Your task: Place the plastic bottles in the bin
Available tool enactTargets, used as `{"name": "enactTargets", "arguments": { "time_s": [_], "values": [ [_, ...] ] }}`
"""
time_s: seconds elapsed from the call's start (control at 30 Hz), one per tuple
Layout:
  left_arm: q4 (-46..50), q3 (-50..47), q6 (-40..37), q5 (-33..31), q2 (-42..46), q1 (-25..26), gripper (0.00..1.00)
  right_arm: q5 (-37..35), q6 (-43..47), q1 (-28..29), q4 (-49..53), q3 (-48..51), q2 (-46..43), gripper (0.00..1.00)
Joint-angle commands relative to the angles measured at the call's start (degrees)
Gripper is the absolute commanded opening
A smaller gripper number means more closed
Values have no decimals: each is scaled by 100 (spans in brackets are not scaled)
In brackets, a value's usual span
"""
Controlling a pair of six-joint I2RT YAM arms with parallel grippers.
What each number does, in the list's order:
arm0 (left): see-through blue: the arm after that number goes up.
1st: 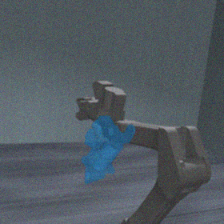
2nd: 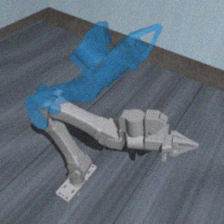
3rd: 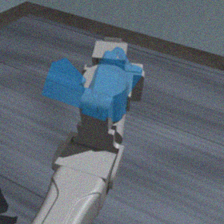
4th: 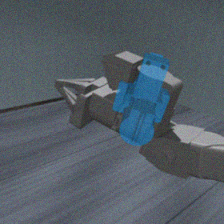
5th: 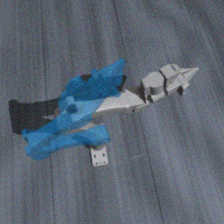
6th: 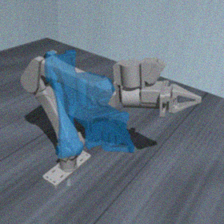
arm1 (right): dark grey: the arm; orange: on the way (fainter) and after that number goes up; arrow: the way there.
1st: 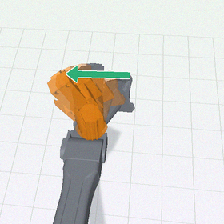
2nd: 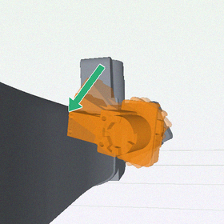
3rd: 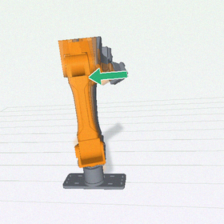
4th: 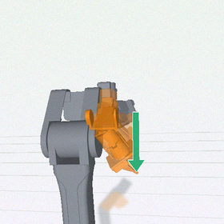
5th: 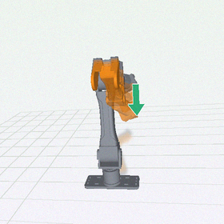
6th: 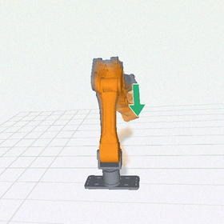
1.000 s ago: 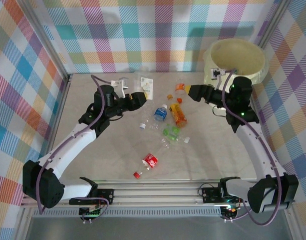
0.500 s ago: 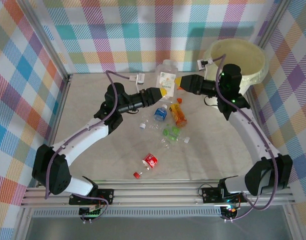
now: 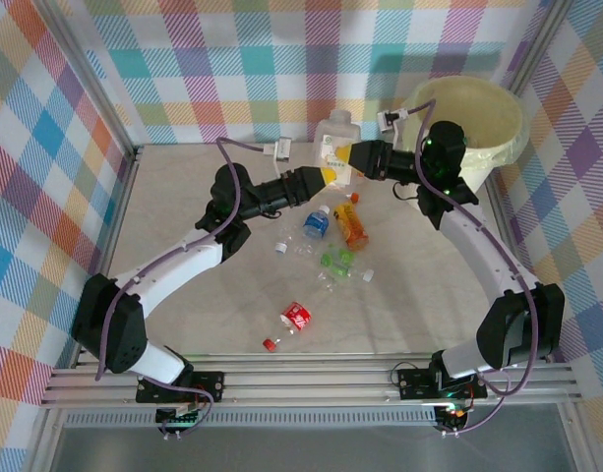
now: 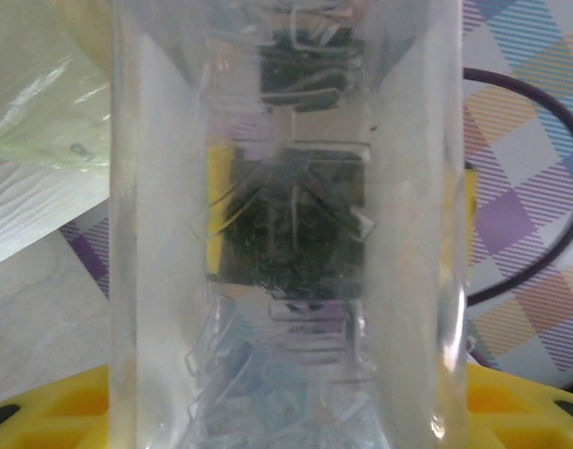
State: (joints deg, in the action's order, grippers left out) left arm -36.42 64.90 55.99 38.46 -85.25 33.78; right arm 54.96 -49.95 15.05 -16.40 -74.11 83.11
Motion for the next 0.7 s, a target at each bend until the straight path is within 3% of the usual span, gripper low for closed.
{"name": "enactTargets", "arguments": {
  "time_s": [0.0,0.13,0.2,0.37,0.57,0.67],
  "values": [
    [-121,154,123,2,-140,34,34,-24,-102,68,-477,-54,-216,53],
    [-32,154,87,-27,-133,41,37,-300,196,68,-67,-103,-301,39],
    [155,137,27,-108,-91,40,47,-466,358,58,116,-88,-375,36],
    [1247,150,-594,-532,265,41,77,-887,740,-26,627,-51,-551,37],
    [2343,104,-1477,-1033,928,32,97,-1568,1068,-408,1541,-212,-662,38],
    [2967,49,-1885,-1469,1279,32,100,-2126,1308,-825,2087,-503,-677,38]
  ]
}}
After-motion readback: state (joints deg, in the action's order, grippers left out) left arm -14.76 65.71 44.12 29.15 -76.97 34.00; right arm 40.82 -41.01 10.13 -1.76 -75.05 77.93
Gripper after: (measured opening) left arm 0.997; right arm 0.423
